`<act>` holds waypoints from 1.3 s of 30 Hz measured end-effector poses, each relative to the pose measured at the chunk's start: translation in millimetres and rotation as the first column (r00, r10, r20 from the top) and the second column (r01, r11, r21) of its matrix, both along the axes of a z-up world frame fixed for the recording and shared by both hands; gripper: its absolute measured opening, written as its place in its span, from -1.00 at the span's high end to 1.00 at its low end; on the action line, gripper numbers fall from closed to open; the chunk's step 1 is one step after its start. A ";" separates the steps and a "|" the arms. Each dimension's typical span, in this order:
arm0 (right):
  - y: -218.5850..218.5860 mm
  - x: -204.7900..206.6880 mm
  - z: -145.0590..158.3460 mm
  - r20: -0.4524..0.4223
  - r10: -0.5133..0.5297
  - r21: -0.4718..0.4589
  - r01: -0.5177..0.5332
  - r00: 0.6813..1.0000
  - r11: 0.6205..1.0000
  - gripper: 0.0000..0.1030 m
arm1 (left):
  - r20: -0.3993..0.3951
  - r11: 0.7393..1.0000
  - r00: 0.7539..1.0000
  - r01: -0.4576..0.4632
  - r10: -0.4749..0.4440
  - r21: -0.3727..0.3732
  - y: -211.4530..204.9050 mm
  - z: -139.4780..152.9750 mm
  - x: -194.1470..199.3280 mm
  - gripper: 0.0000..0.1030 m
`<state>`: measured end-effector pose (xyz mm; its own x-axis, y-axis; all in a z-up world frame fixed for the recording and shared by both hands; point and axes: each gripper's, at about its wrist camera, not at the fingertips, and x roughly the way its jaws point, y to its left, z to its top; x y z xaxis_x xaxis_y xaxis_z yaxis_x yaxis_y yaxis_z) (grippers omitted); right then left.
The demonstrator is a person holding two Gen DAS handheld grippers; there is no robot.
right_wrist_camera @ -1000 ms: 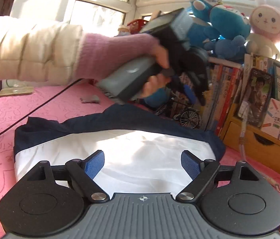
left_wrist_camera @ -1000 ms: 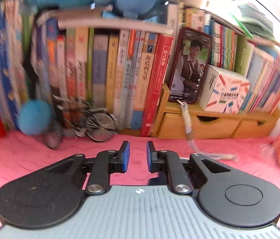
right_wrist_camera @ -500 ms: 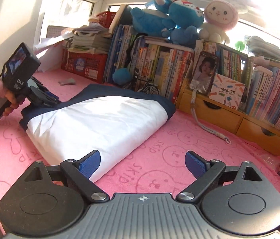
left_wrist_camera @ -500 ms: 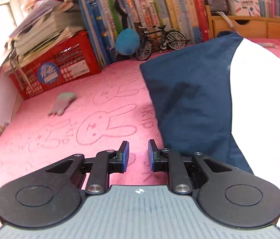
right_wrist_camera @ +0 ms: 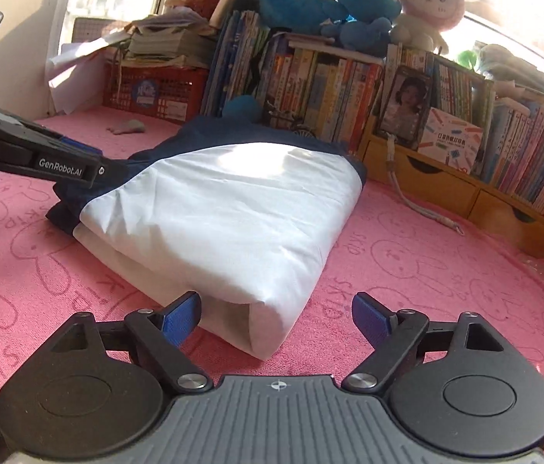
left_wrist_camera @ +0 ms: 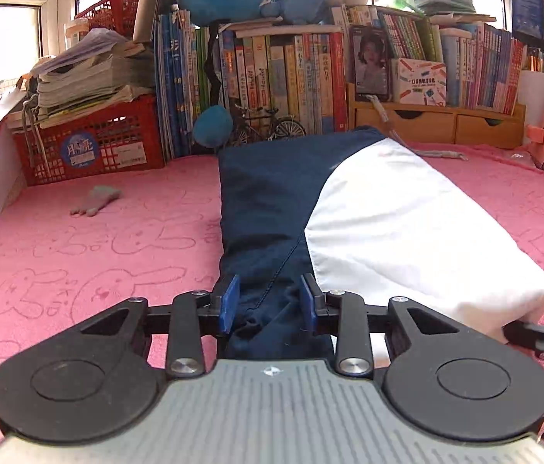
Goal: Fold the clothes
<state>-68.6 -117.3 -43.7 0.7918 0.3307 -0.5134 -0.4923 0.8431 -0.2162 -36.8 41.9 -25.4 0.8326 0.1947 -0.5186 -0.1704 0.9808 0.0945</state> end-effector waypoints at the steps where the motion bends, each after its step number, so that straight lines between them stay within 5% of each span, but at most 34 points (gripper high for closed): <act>1: -4.5 3.4 -0.5 -0.001 -0.032 -0.017 0.032 0.999 0.999 -0.65 | -0.002 1.000 1.000 0.003 -0.003 0.023 -0.6 -3.5 -1.0 0.34; 5: -25.7 13.6 -1.9 -0.061 -0.081 0.000 0.081 0.995 0.997 -0.68 | -0.012 0.994 1.000 0.019 -0.018 0.108 -5.1 -7.3 -10.0 0.34; 10: -30.0 -5.6 6.9 -0.020 -0.062 -0.004 0.062 0.998 0.998 -0.67 | -0.085 0.998 0.996 -0.018 0.013 -0.059 13.7 14.4 -23.4 0.21; 14: -33.3 -12.8 24.2 -0.052 -0.014 0.103 0.019 0.999 0.994 -0.79 | -0.096 0.993 0.995 0.001 -0.012 -0.118 7.1 27.2 -35.9 -0.67; 15: -33.0 -12.8 27.3 -0.058 -0.009 0.121 0.016 0.998 0.992 -0.81 | -0.103 0.994 0.995 0.006 -0.017 -0.111 3.7 27.1 -37.2 -0.72; 25: -21.0 -8.6 20.1 -0.089 -0.011 0.116 0.021 0.996 0.993 -1.00 | -0.201 0.994 0.979 0.006 -0.028 -0.109 -6.3 11.8 -34.7 -0.85; 39: -18.5 -0.7 4.9 -0.075 0.025 0.127 -0.016 0.997 0.992 -1.00 | -0.238 0.991 0.971 0.005 -0.037 -0.135 -7.6 0.6 -31.9 -1.00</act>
